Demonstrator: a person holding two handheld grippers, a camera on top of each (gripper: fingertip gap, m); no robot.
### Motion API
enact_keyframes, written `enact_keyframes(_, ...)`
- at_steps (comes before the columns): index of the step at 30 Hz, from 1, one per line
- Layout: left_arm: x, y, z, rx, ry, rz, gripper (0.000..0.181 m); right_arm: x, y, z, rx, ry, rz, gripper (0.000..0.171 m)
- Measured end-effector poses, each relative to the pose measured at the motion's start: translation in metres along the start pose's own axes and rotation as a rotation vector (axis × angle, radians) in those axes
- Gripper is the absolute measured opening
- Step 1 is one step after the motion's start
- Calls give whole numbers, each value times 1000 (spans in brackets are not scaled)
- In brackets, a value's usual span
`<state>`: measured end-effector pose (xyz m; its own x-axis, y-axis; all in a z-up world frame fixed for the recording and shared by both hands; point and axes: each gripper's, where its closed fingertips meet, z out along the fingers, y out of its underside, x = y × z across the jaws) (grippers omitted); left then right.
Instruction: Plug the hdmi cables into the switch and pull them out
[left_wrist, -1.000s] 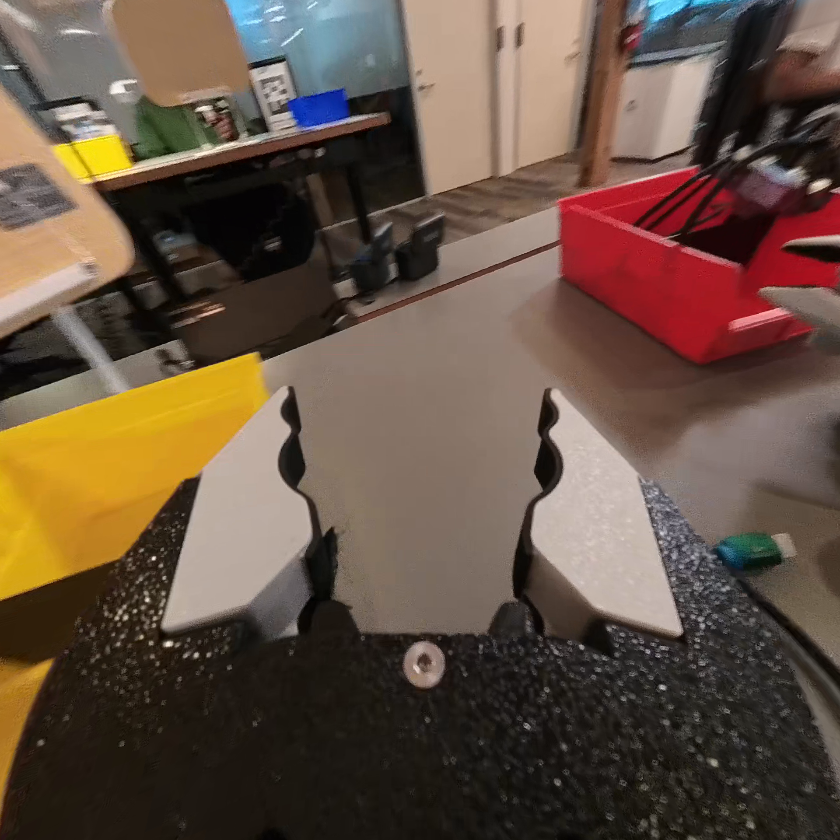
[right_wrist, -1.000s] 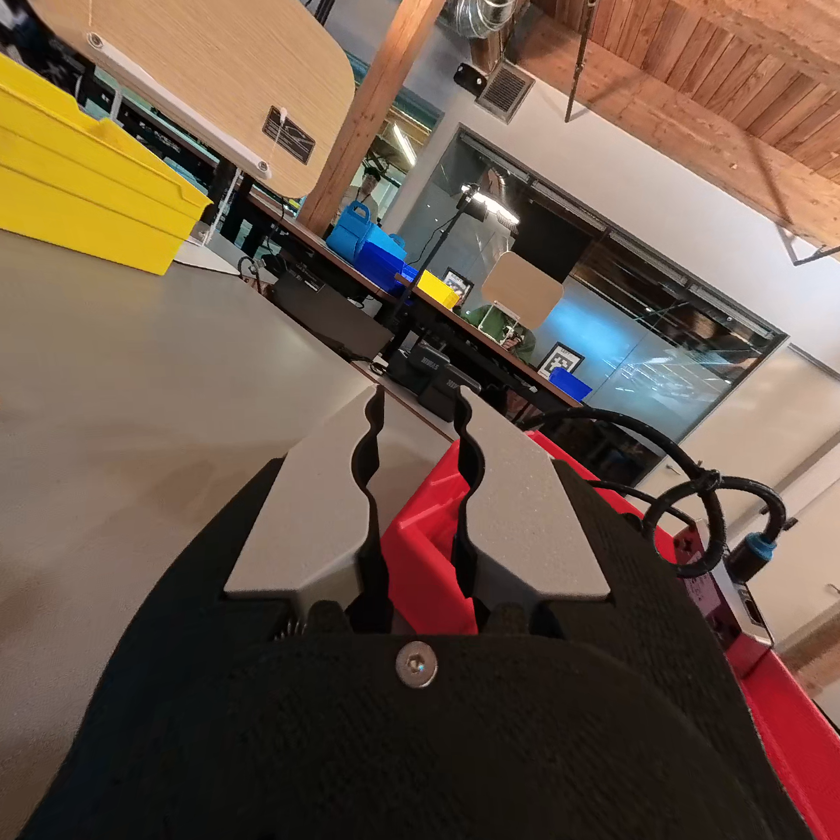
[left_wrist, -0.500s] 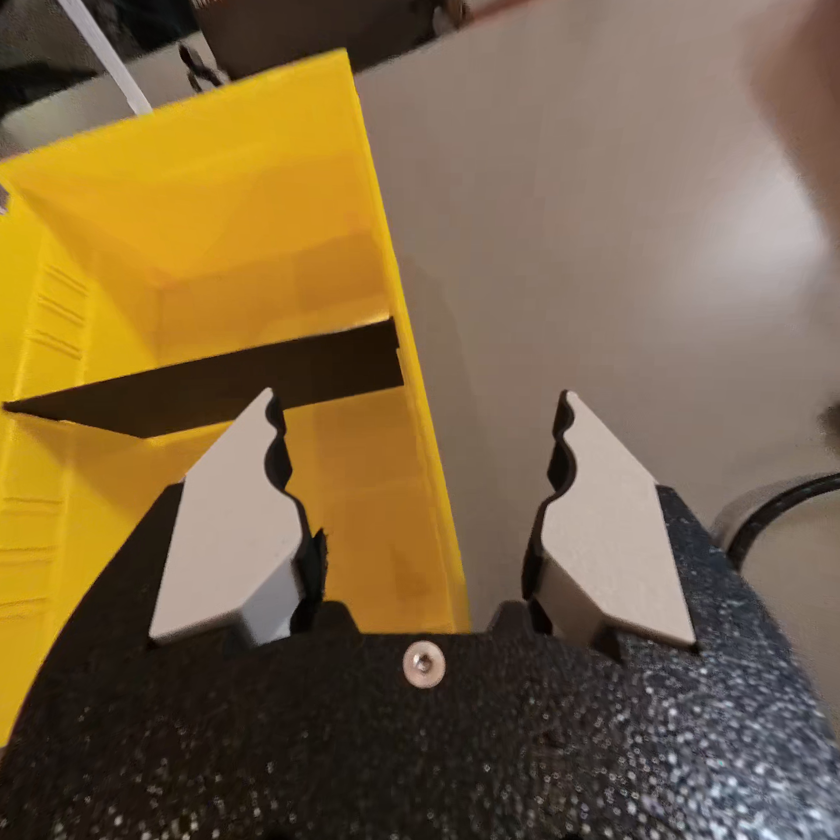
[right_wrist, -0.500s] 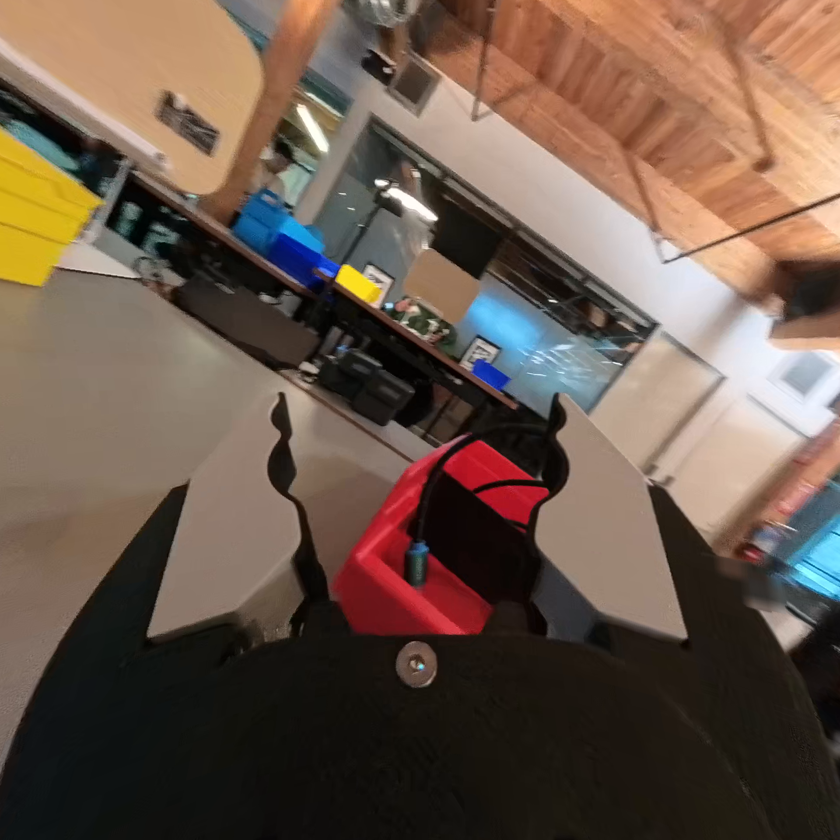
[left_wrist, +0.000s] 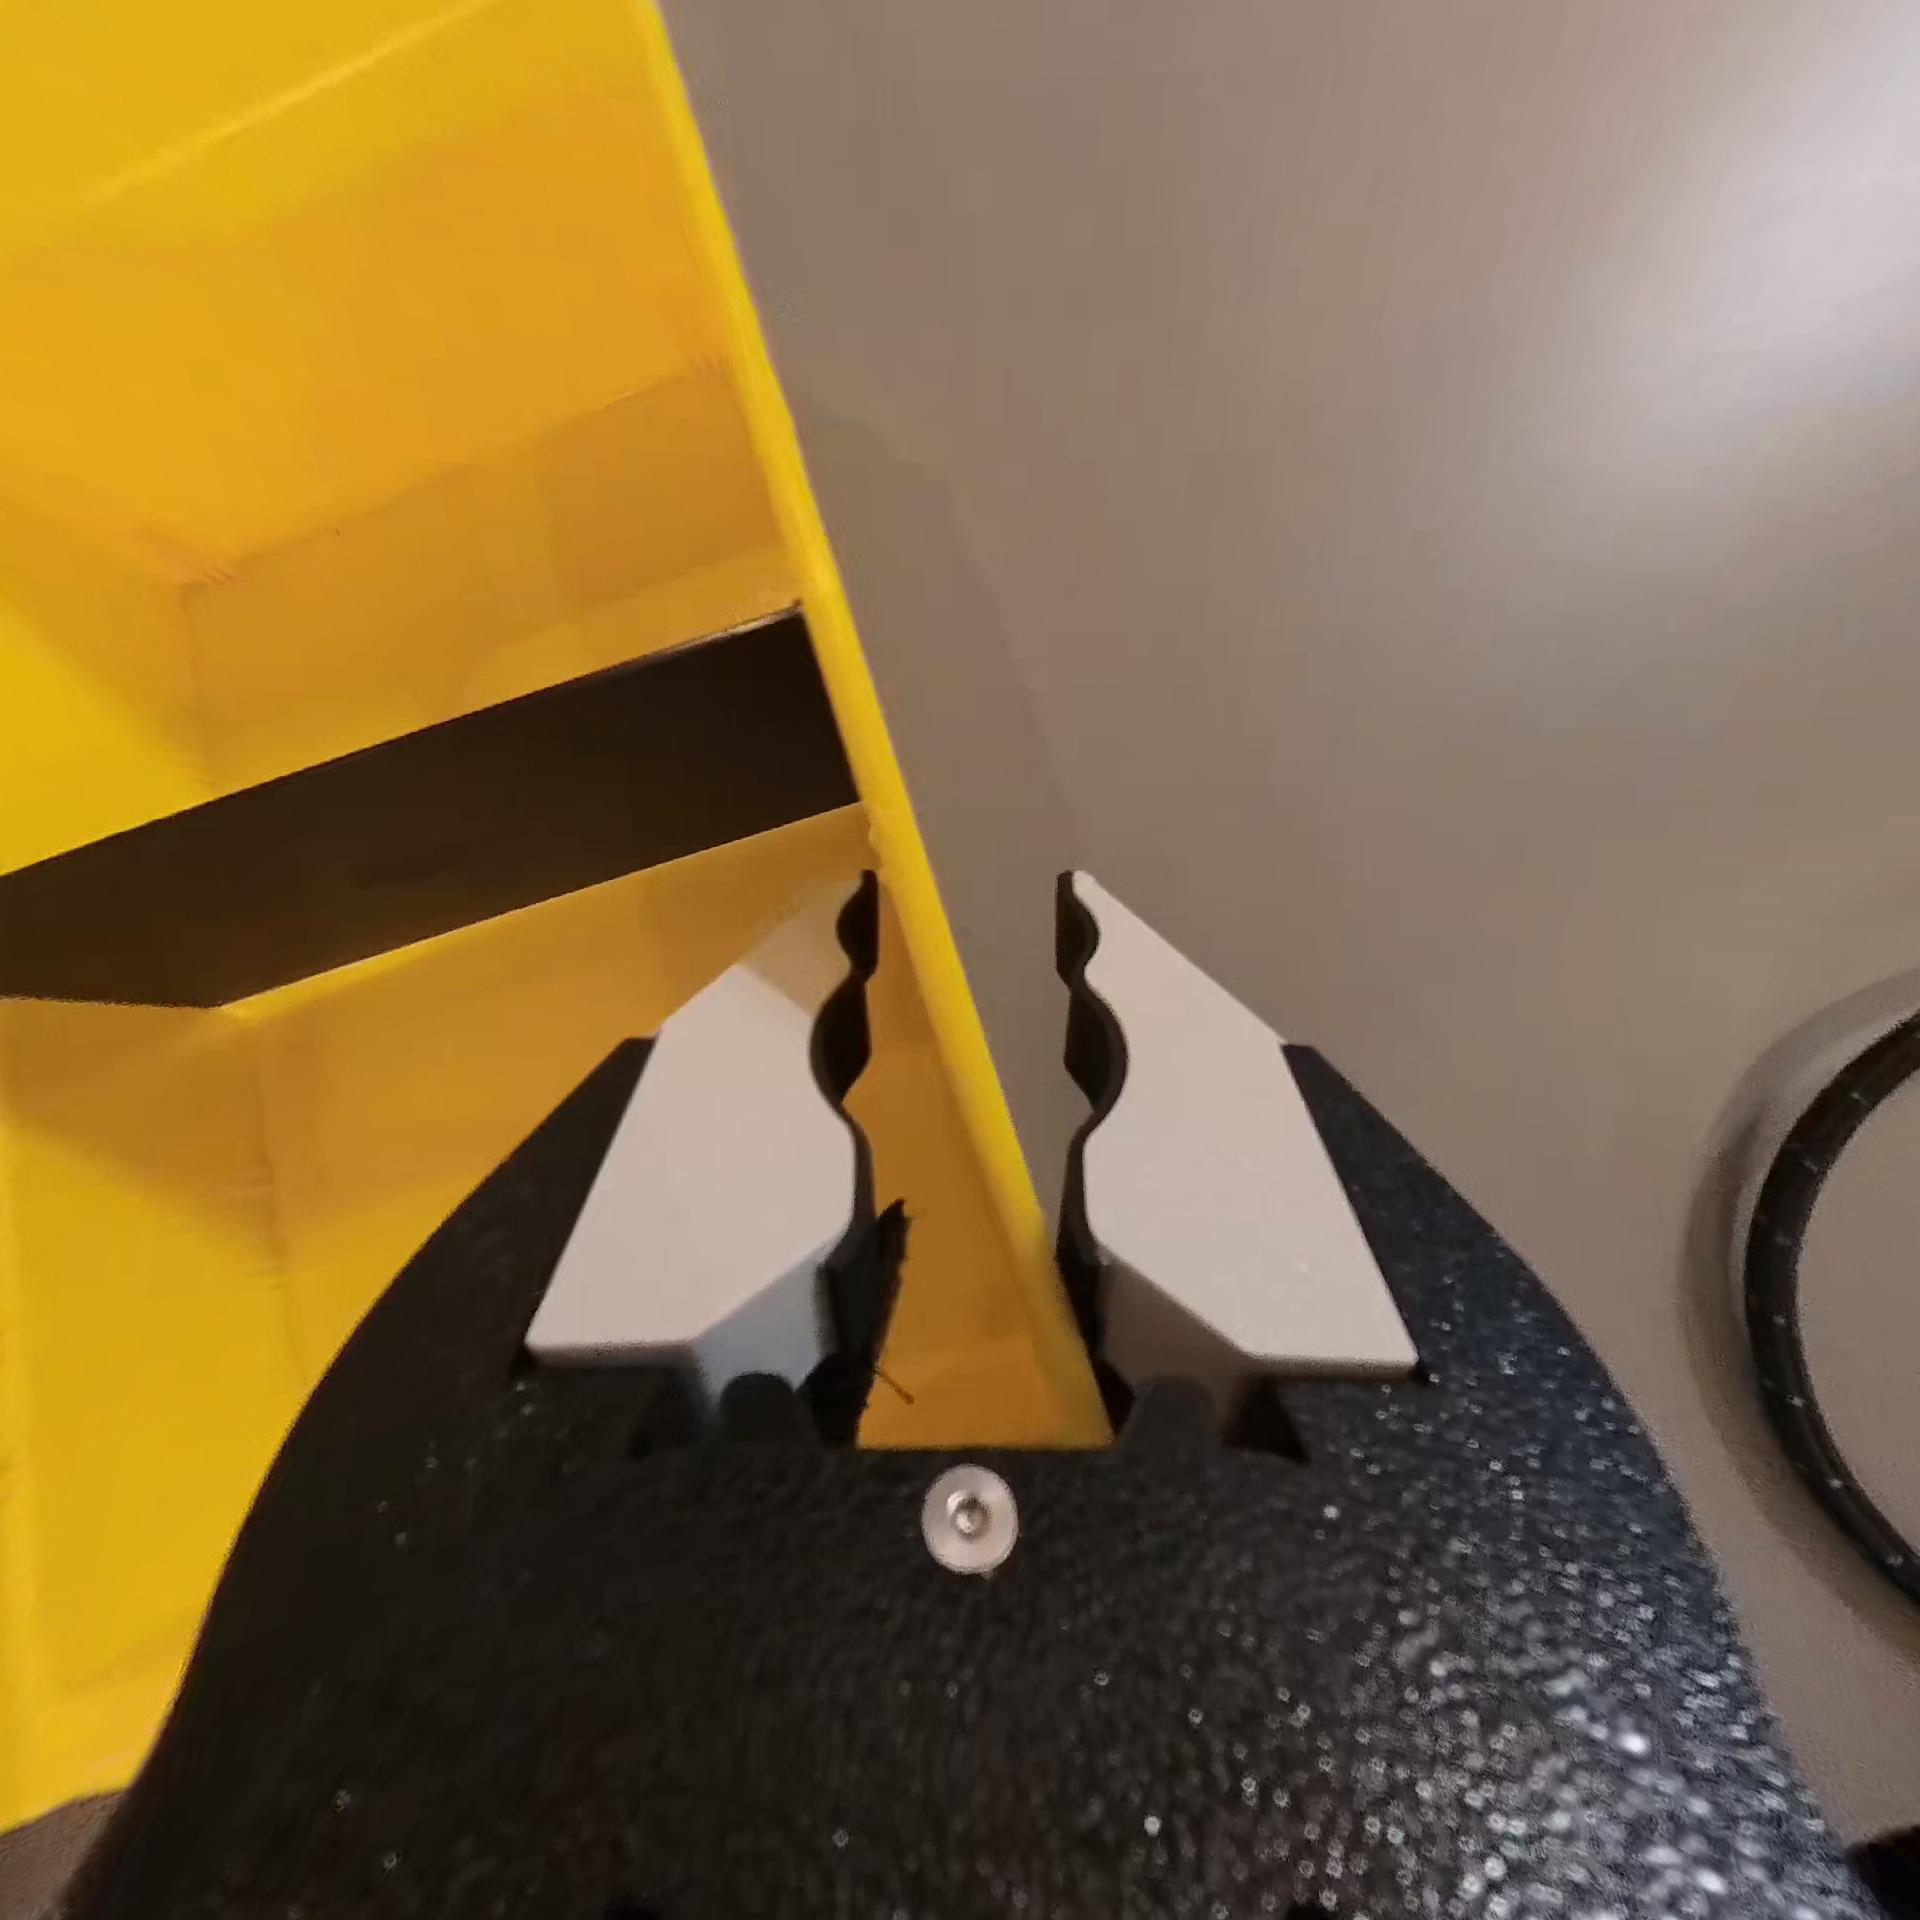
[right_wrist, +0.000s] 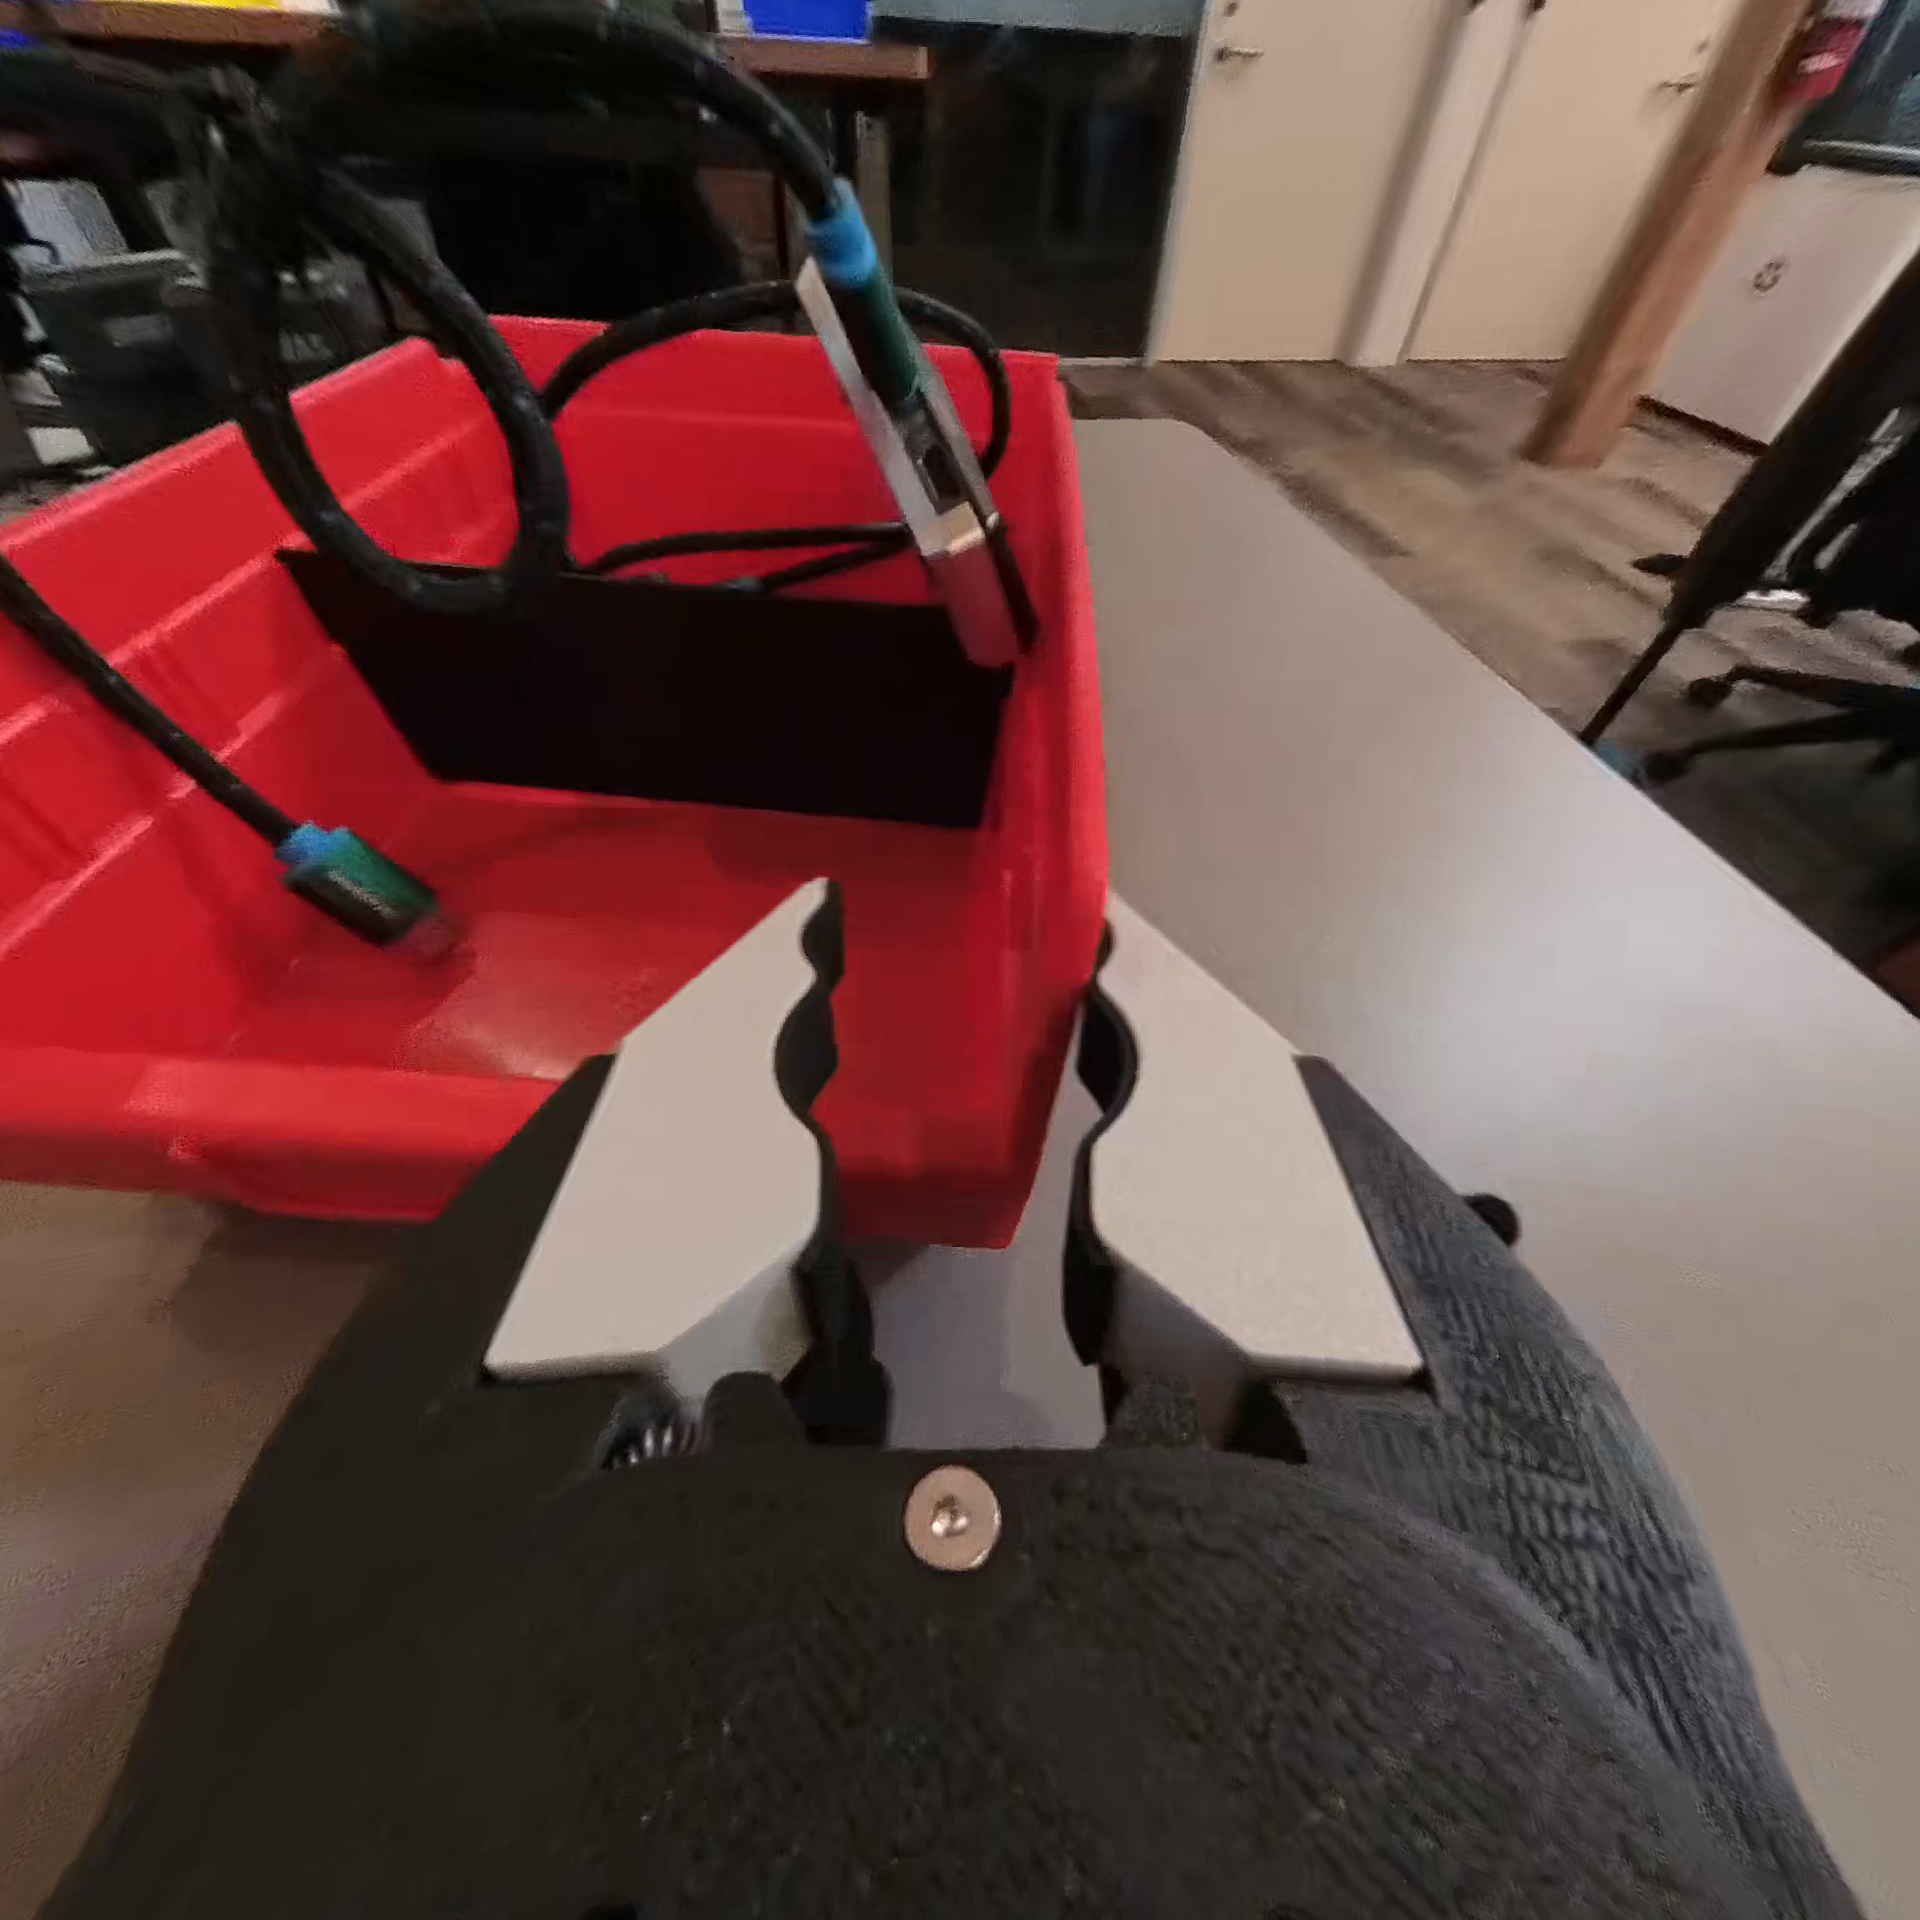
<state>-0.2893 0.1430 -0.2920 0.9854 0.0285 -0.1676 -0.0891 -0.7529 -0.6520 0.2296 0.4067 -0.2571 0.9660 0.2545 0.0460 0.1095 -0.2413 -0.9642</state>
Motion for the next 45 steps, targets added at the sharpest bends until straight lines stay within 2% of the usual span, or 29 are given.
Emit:
enact_keyframes(3,0,2,0,-20,-23,34,26,7,0,-2,-9,-15,13,3)
enact_keyframes(10,0,5,-6,-6,-54,52,21,-11,1,-8,-27,-56,-81,4)
enact_keyframes(20,6,25,-34,58,-58,93,18,-81,-4,-3,-32,-124,-134,5)
enact_keyframes(26,13,34,-72,114,-21,69,17,-142,-7,-3,-18,-172,-155,6)
enact_keyframes(34,15,74,-100,45,-51,79,18,-232,-10,-6,-17,-275,-161,8)
enact_keyframes(38,21,90,-119,6,-32,77,18,-284,-9,-17,-6,-347,-187,12)
enact_keyframes(45,29,94,-163,20,-36,71,18,-364,-6,-40,4,-480,-234,16)
